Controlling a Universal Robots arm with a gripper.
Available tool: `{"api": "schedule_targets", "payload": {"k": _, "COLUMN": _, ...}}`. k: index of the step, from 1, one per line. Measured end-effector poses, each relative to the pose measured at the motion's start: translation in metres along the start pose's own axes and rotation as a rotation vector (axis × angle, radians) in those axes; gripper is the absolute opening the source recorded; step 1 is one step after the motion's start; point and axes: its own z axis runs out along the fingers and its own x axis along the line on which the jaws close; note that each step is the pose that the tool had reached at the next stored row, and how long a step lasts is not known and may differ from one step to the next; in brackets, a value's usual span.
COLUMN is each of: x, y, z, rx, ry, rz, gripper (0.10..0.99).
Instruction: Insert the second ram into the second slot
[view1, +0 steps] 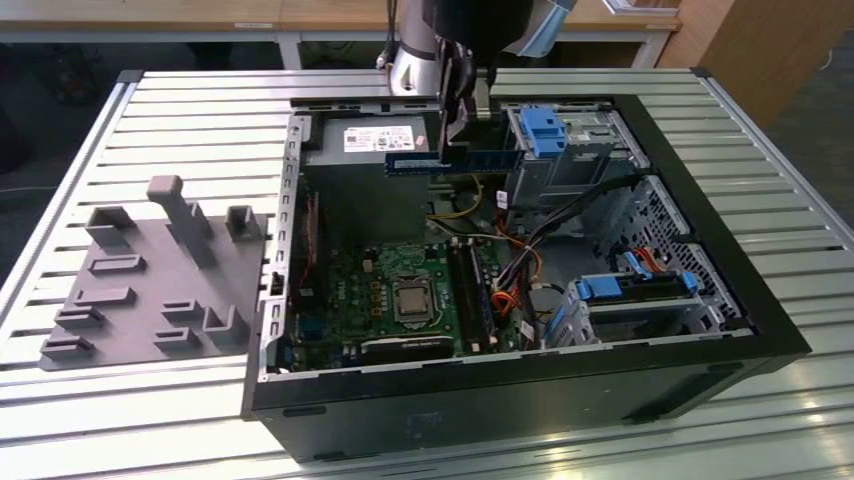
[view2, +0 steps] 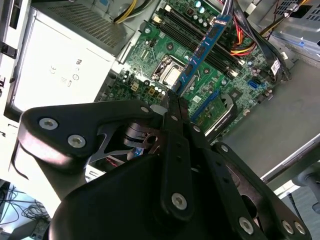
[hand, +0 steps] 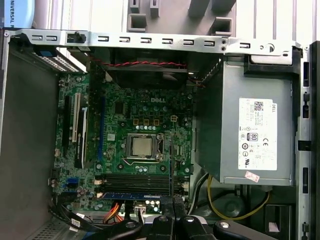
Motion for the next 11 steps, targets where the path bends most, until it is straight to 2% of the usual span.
{"api": "schedule_targets", "payload": {"k": 8, "x": 0.0051, "y": 0.0002, "z": 0.0, "rx": 0.0, "ry": -0.0001, "rz": 0.004, "gripper": 0.114}}
{"api": "schedule_targets", "payload": {"k": 11, "x": 0.0051, "y": 0.0002, "z": 0.0002, "rx": 0.001, "ry": -0.0015, "rz": 0.046, "gripper": 0.114}}
